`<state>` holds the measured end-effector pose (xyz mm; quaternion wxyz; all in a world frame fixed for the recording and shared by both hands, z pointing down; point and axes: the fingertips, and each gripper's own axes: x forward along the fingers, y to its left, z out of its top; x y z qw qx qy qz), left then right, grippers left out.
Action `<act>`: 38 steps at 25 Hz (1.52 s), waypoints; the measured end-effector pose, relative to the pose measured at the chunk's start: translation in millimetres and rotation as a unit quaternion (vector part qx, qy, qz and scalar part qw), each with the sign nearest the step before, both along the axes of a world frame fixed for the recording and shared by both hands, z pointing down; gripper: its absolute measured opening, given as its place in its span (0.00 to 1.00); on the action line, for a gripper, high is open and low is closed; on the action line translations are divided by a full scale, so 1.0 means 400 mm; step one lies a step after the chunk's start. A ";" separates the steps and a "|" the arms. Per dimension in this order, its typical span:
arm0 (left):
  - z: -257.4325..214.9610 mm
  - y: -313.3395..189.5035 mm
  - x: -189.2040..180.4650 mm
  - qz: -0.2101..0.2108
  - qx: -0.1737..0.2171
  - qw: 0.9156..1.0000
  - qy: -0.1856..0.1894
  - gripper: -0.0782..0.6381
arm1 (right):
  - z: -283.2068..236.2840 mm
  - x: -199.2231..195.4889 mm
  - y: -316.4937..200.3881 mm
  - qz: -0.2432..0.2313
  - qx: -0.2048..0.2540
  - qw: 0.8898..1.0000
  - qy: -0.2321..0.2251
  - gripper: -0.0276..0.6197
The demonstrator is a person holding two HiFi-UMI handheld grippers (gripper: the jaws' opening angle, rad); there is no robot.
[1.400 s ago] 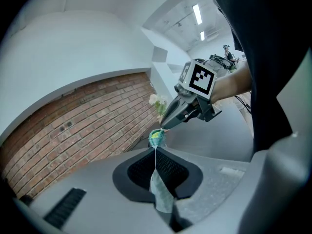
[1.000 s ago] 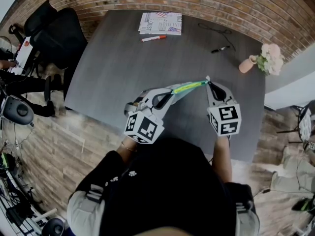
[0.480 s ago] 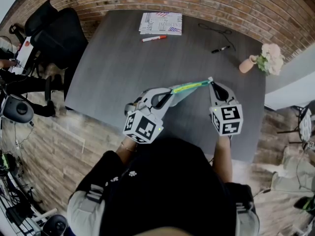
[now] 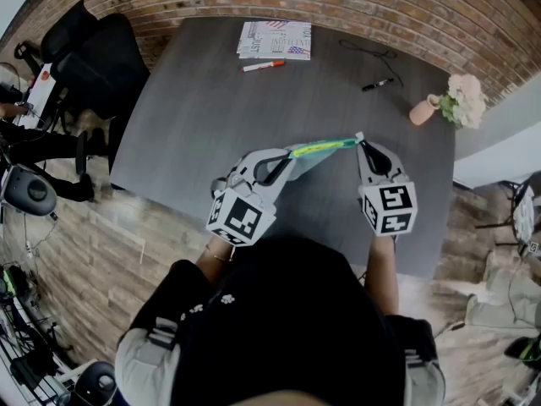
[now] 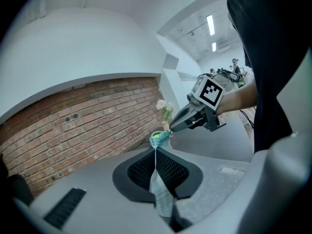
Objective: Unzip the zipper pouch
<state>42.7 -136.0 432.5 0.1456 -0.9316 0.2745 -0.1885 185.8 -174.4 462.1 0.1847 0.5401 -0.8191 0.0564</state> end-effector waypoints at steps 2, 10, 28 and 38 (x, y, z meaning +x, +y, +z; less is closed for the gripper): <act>-0.006 -0.010 -0.012 -0.013 -0.007 1.000 0.017 0.12 | -0.002 -0.005 0.001 0.002 0.008 1.000 -0.016 0.08; -0.028 -0.043 -0.066 -0.052 -0.009 0.998 0.036 0.12 | -0.040 -0.015 0.009 0.019 0.035 0.989 -0.141 0.09; -0.017 -0.060 -0.105 -0.091 -0.029 0.994 0.055 0.12 | -0.091 -0.056 0.039 0.009 0.075 0.985 -0.154 0.04; -0.013 -0.059 -0.109 -0.092 -0.029 0.994 0.049 0.12 | -0.075 -0.059 0.038 0.008 0.064 0.986 -0.154 0.04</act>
